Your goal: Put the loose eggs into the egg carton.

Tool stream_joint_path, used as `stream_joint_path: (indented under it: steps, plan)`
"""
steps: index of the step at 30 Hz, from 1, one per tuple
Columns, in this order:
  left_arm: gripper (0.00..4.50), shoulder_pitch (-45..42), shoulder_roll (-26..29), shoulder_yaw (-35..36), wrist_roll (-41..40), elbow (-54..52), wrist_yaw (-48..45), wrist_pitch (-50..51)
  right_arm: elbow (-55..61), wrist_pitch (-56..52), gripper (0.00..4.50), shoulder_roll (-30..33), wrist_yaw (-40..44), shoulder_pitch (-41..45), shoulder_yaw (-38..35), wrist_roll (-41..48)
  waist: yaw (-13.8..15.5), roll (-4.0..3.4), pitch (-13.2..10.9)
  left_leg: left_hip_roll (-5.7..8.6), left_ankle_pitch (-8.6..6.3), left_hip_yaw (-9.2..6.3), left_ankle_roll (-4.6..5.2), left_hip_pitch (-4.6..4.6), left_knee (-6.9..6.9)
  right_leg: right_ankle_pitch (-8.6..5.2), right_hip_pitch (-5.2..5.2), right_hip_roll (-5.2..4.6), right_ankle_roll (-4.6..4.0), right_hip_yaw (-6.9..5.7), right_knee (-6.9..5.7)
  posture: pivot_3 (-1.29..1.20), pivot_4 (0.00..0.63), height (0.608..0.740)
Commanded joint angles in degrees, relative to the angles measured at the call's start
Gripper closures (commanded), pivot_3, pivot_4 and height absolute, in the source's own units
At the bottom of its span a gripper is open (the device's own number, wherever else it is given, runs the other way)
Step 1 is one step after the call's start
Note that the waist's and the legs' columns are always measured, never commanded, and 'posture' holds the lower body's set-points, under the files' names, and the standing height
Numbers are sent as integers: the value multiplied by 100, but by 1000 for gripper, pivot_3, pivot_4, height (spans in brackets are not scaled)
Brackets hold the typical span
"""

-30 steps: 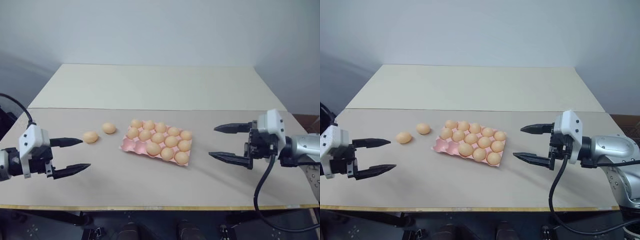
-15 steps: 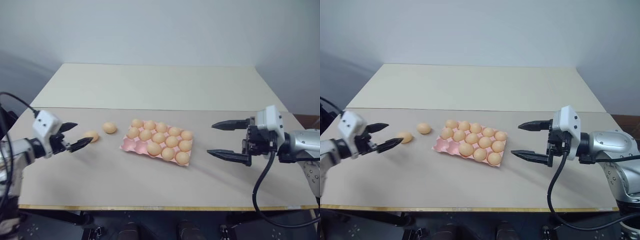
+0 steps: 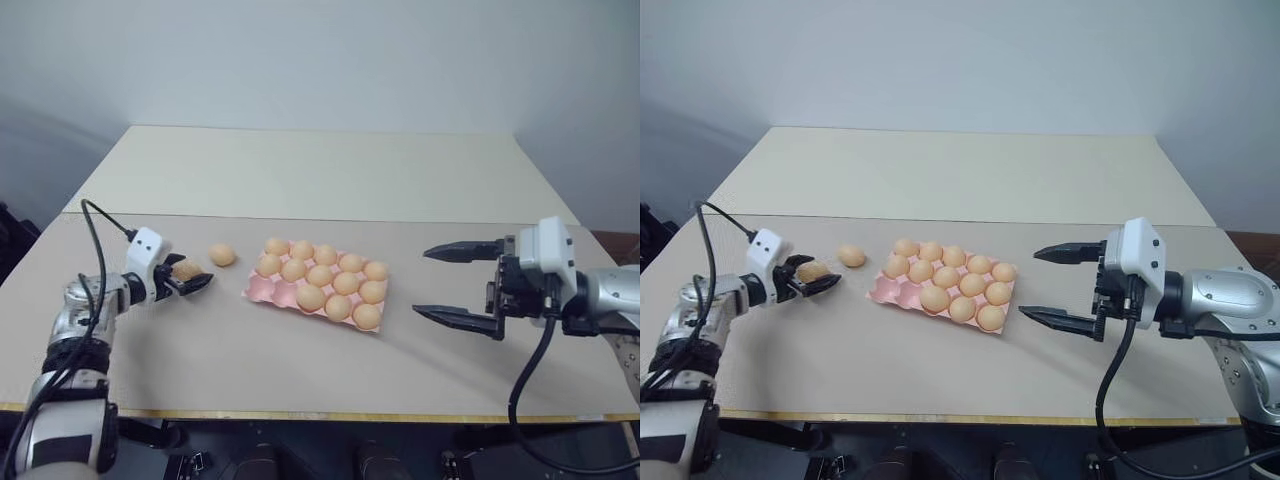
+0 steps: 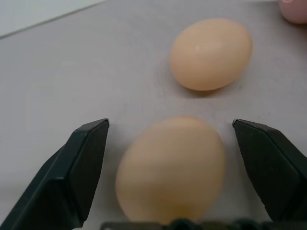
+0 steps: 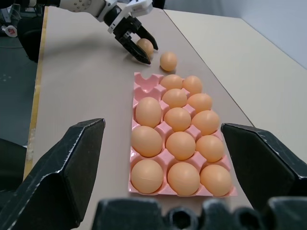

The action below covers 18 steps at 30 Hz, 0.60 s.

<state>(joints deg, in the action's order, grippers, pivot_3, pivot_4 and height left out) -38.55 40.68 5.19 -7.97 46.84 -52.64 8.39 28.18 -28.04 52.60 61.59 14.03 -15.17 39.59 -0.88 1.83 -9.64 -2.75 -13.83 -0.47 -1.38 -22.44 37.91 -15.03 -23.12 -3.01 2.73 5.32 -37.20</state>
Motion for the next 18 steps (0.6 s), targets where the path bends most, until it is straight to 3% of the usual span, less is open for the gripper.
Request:
stream_joint_path:
  steps: [1, 7, 11, 14, 18]
  plan:
    - [536, -200, 32, -85, 199, 328, 63, -250, 184, -7, 0, 101, -60, -34, -293, 139, -2, 0, 0, 0, 0, 0, 0, 0, 0, 0, 0, 0, 0, 0, 0, 0, 150, 740]
    - [2318, 83, 241, -26, 149, -34, -163, -307, 182, 4, 0, 94, -93, -47, -301, 145, -34, 0, 1, 0, 0, 0, 0, 6, 0, 0, 2, 0, 0, 1, -8, 0, 150, 740]
    - [2318, 655, 704, 155, -55, -887, -586, -151, 119, 33, 0, 74, -50, -49, -276, 135, -127, 0, 0, -2, 0, 0, 0, 3, 0, 0, -1, 0, 0, 3, -6, 0, 150, 740]
    - [2318, 1220, 1185, 585, -687, -2091, -1218, 342, -28, 68, 0, 30, 23, 38, -175, 128, -176, 1, 0, -5, 0, 0, 0, 2, 0, 0, -4, 0, 0, 3, -6, 0, 150, 740]
    - [2318, 1418, 1115, 741, -1338, -3357, -1397, 950, -210, 125, 0, -37, 93, 260, 25, 74, -61, 0, 0, -4, 1, -1, -1, 8, 1, 0, 5, -4, 0, -4, -10, 0, 150, 740]
